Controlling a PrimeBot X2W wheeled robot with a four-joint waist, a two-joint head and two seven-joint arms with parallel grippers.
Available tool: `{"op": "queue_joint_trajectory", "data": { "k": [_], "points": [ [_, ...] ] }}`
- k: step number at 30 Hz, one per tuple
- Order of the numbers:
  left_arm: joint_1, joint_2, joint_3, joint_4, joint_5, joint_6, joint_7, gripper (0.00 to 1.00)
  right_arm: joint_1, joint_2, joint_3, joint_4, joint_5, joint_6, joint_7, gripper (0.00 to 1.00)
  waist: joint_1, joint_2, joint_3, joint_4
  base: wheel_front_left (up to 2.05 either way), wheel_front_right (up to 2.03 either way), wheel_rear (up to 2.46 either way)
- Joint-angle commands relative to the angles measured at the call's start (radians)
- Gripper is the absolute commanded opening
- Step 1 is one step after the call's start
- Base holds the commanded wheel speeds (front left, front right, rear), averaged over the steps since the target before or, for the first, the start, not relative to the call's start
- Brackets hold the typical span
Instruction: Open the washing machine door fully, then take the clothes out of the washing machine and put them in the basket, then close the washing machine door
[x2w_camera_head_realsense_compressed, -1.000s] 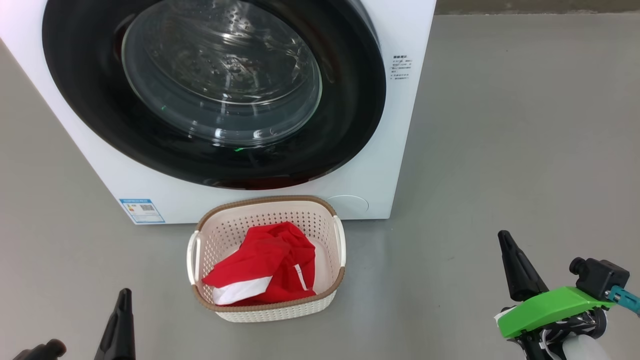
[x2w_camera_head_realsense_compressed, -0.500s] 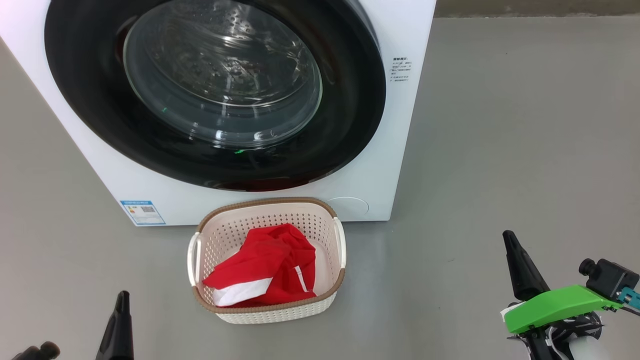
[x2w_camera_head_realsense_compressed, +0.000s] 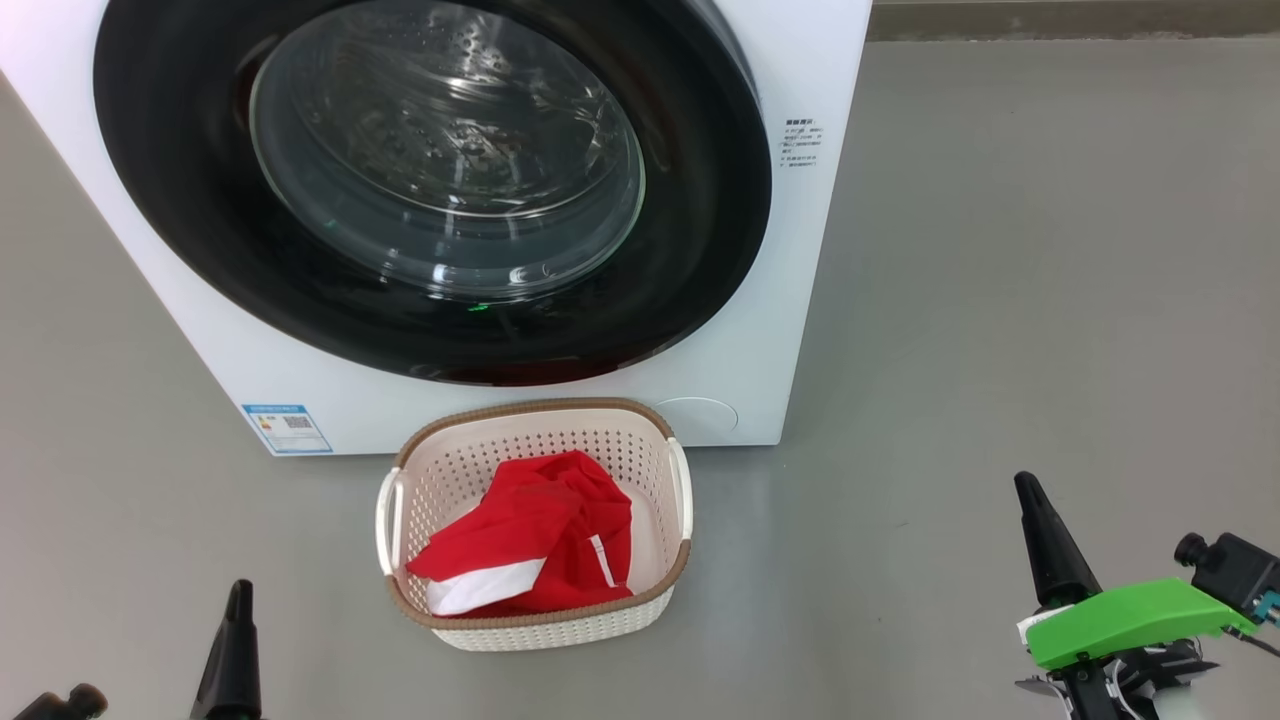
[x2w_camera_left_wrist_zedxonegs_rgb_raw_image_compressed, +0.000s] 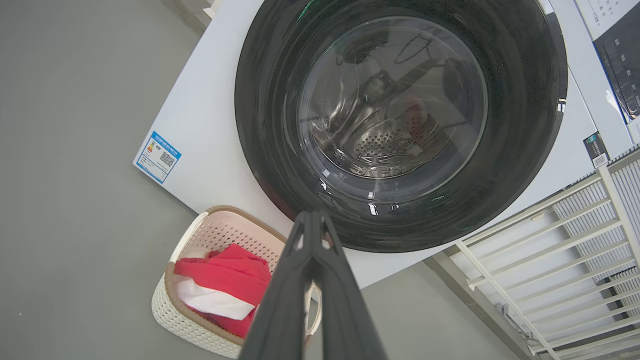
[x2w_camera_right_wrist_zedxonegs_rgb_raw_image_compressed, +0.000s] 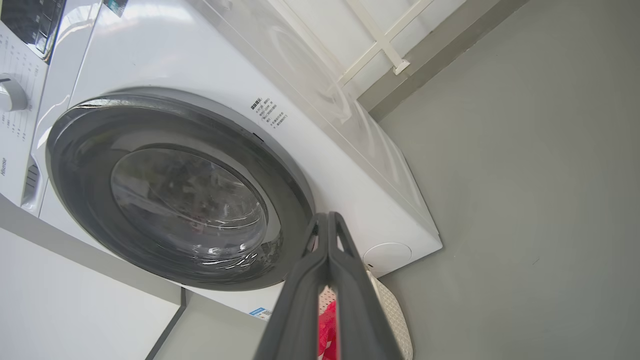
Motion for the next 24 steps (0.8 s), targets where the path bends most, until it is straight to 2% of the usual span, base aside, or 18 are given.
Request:
{"op": "queue_joint_trajectory", "data": {
  "k": [1,24],
  "points": [
    [-0.044,0.010,0.025,-0.018,-0.020,-0.009,0.005,0.00,-0.013,-0.001,0.000,-0.029,0.020,-0.001,0.004,0.00,-0.0001,-0.0001,0.000,0.000,0.00,0.00,0.00],
    [-0.069,-0.016,0.065,0.008,-0.218,-0.013,0.071,0.00,0.004,0.021,-0.033,-0.043,0.248,-0.001,0.072,0.00,-0.0001,-0.0001,-0.010,0.001,0.00,0.00,0.00]
  ]
}}
